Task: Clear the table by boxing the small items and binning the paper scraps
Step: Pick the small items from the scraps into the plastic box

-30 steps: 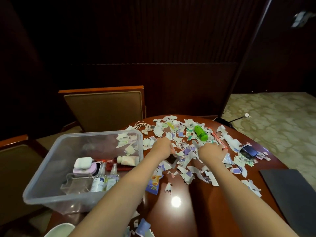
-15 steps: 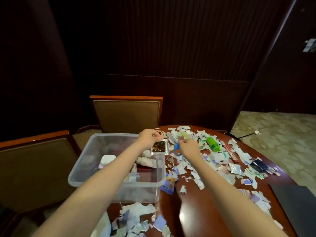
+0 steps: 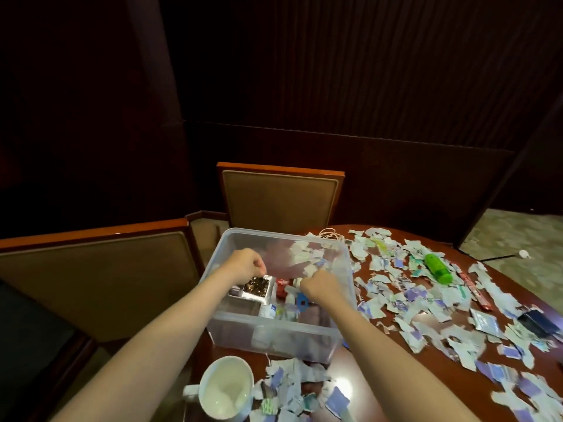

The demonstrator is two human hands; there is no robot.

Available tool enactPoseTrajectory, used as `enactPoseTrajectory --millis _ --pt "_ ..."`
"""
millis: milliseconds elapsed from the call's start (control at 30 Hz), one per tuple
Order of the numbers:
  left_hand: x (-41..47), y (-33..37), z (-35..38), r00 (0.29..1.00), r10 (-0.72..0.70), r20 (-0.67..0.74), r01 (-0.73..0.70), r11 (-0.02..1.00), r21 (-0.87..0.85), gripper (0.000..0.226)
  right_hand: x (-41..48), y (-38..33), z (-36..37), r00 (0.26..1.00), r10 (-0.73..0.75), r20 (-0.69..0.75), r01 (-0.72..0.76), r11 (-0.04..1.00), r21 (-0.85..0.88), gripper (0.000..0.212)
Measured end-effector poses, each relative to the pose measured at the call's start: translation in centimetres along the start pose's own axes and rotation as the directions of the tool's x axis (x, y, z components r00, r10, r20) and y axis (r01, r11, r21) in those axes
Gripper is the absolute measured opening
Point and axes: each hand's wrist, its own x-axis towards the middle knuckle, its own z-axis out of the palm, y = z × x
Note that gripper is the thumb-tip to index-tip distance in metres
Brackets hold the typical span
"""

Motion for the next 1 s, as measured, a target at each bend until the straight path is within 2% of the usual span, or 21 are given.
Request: enactPoseTrajectory --millis 67,233,400,533,700,867,1000 --pt "-0.3 -1.5 -0.2 0.998 -0.017 0.057 0.012 0.997 0.076 0.015 0.2 -0.2 1.1 0.999 0.031 0.034 -0.030 0.999 -0.036 0.026" --pt "-0.7 -4.2 -0.5 0.993 -0.024 0.116 -0.001 0.977 0.213 0.013 0.9 -0.4 2.9 0.996 0.075 0.052 -0.069 0.992 -0.106 0.034" --pt "-0.7 -4.1 0.3 0.965 -0.048 0.258 -0.036 0.950 0.311 0.024 1.4 -0.1 3.9 0.981 0.098 0.168 -0.074 0.987 -0.142 0.024" --pt "-0.6 -4.7 0.7 0.936 -0.060 0.347 -0.095 0.905 0.414 0.026 1.6 0.1 3.8 0.951 0.129 0.281 -0.033 0.946 -0.322 0.037" --pt "-0.7 -5.1 1.5 0.941 -0.034 0.337 -0.159 0.835 0.526 0.027 1.7 0.0 3.9 0.920 0.144 0.365 0.038 0.893 -0.448 0.038" --pt "-0.5 -5.3 1.9 0.947 -0.056 0.317 -0.155 0.784 0.602 0.026 1.6 0.1 4.4 0.917 0.092 0.389 0.078 0.913 -0.400 0.052" --pt "-0.3 -5.1 2.1 0.938 -0.116 0.328 -0.130 0.757 0.640 0.026 1.7 0.4 4.4 0.917 0.083 0.391 0.089 0.912 -0.401 0.055"
